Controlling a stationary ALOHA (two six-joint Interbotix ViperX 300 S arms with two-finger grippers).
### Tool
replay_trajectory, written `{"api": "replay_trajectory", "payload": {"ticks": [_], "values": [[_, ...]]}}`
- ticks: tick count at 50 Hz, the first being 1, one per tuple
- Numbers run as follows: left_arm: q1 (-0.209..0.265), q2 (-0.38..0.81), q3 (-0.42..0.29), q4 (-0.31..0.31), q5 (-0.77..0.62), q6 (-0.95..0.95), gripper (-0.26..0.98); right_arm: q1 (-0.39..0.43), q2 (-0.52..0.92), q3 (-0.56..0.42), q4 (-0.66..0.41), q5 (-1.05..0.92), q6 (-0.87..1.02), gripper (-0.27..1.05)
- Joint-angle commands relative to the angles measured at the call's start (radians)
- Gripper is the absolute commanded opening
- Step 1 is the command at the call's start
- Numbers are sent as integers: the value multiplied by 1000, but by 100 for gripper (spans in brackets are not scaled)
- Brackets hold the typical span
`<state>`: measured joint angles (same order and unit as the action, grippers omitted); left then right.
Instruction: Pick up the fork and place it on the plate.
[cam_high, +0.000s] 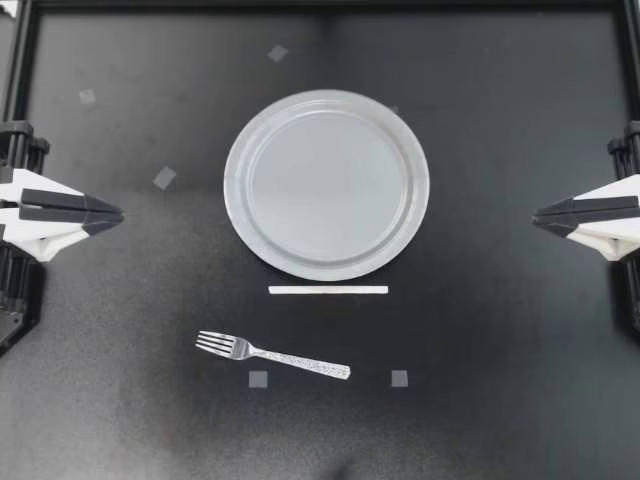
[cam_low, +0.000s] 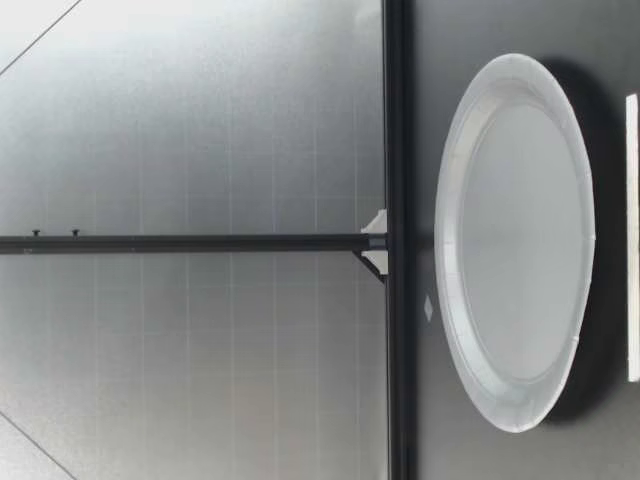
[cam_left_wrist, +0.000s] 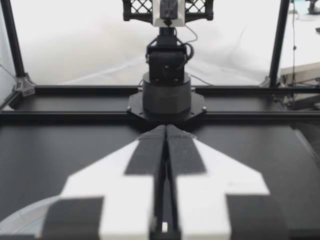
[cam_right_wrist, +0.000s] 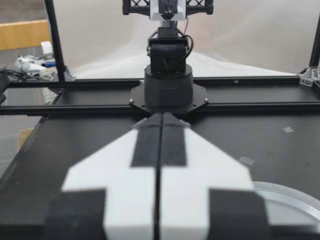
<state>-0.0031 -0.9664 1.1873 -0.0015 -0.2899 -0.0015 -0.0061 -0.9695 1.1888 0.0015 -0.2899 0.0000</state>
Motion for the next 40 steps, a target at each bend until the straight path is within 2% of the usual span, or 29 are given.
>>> {"api": "replay_trajectory", "payload": {"ticks": [1, 7, 13, 16, 19, 21, 23, 28, 33, 40], "values": [[-9, -15, 20, -3, -6, -2, 16, -5, 3, -12, 3, -11, 3, -2], [-9, -61, 46, -14, -5, -21, 3, -6, -40, 14, 15, -12, 6, -7], [-9, -84, 35, -43, 0, -51, 3, -6, -89, 40, 31, -12, 34, -7], [-9, -80, 6, -44, 20, -52, 3, -6, -89, 43, 31, -6, 58, -7], [-9, -69, -43, -46, 86, -52, 3, -6, -72, 43, 31, 2, 83, -7], [-9, -51, -101, -44, 184, -52, 4, -6, -52, 40, 31, 11, 95, -7], [-9, -9, -198, -44, 371, -51, 4, -6, -25, 35, 31, 25, 97, -7], [-9, 77, -337, -43, 626, -48, 5, -6, 26, 29, 31, 34, 97, -5], [-11, 144, -426, -43, 729, -43, 10, -6, 40, 29, 29, 34, 94, 0], [-11, 235, -517, -43, 815, -29, 27, -8, 34, 34, 29, 34, 89, 12]]}}
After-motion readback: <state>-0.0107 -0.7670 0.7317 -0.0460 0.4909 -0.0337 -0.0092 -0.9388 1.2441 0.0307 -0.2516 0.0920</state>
